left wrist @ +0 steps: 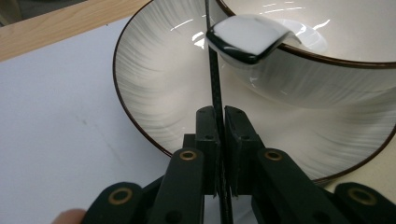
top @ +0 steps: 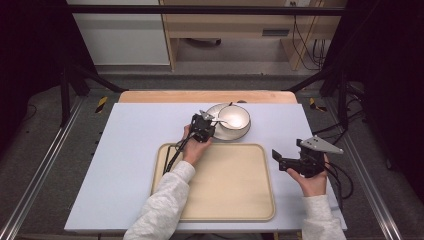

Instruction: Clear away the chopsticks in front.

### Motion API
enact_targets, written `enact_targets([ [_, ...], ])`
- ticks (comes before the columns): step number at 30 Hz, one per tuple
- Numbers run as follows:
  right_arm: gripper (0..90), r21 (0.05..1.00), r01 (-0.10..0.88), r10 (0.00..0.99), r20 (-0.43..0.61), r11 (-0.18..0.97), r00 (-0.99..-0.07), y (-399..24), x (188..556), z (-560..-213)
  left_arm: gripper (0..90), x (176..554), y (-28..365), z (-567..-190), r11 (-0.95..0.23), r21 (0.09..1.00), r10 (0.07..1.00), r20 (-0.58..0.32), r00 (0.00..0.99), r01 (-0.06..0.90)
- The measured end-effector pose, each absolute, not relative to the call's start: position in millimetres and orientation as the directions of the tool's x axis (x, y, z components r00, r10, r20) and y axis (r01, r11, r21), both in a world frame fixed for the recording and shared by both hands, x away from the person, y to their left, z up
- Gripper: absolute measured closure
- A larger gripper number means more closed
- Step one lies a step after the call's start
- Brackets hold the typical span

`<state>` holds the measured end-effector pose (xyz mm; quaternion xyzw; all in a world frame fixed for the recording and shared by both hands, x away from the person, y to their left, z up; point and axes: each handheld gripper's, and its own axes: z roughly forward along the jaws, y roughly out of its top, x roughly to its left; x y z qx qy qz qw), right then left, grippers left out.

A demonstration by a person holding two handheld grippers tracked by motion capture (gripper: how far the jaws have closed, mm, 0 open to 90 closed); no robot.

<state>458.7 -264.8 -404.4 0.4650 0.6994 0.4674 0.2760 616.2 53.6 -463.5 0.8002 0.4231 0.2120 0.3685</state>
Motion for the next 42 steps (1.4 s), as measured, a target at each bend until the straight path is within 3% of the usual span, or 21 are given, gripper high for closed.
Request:
enact_targets([
  [12,3.3,0.91,0.393,0.908,0.045,0.136,-0.417,-264.2,458.8,-405.1,85.6,610.0,58.8,-452.6,-0.365,0.766,0.857,0.054,0.513,0.53],
  [23,3.3,0.909,0.391,0.908,0.039,0.141,-0.417,-264.7,458.3,-404.8,85.6,600.8,89.6,-440.1,-0.316,0.774,0.888,0.038,0.458,0.549],
  [42,3.3,0.911,0.391,0.911,0.044,0.132,-0.411,-265.1,456.9,-404.2,85.6,543.6,136.6,-417.1,-0.207,0.84,0.919,-0.009,0.395,0.501],
])
